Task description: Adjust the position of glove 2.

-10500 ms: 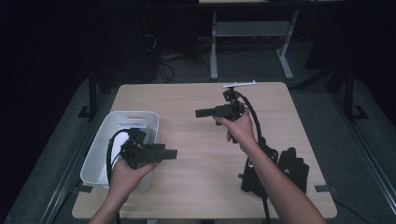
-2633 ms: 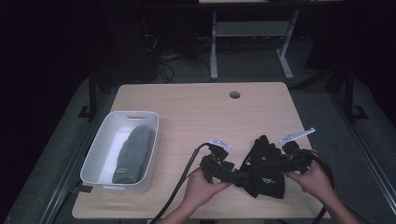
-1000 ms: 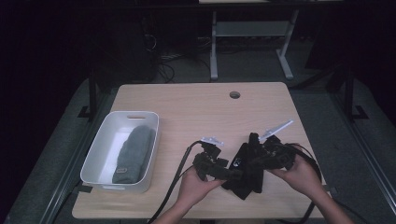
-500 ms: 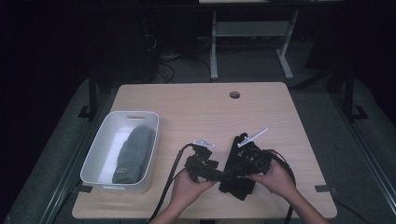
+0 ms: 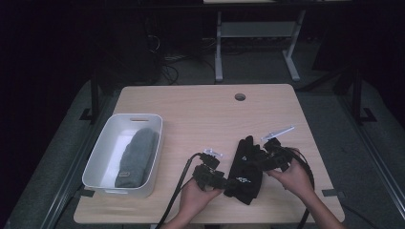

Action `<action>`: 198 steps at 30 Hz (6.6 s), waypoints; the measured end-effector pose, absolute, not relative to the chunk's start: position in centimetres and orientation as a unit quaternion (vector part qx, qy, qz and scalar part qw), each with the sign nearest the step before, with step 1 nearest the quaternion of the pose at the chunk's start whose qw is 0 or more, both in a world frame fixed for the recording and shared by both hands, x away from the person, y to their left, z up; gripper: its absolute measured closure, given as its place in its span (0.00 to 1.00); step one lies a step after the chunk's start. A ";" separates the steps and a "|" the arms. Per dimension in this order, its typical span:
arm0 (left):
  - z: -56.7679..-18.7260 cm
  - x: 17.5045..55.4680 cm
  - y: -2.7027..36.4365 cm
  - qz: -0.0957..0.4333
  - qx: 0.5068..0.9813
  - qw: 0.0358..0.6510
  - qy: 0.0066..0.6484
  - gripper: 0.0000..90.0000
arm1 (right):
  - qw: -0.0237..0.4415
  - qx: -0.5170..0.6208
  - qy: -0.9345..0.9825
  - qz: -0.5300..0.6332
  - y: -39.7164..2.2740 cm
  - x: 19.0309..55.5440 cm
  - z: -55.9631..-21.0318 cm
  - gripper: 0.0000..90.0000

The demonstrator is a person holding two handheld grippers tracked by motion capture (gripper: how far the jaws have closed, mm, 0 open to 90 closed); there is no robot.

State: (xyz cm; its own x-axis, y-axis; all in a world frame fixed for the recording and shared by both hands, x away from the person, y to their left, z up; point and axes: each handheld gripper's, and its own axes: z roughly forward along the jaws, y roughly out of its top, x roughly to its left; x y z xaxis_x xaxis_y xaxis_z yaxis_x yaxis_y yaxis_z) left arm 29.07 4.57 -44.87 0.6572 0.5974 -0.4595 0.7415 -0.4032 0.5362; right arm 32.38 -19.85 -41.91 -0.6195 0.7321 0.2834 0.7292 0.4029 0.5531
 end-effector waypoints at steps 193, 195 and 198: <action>-33.8 28.0 22.1 -0.042 0.771 0.465 0.433 0.90 | -0.123 0.438 0.741 0.493 -7.5 41.4 -32.0 0.88; -33.7 27.9 22.3 -0.039 0.770 0.464 0.435 0.90 | -0.124 0.438 0.740 0.494 -7.3 41.4 -32.1 0.88; -33.7 27.9 22.6 -0.039 0.770 0.463 0.438 0.90 | -0.127 0.437 0.740 0.494 -6.9 41.4 -32.1 0.88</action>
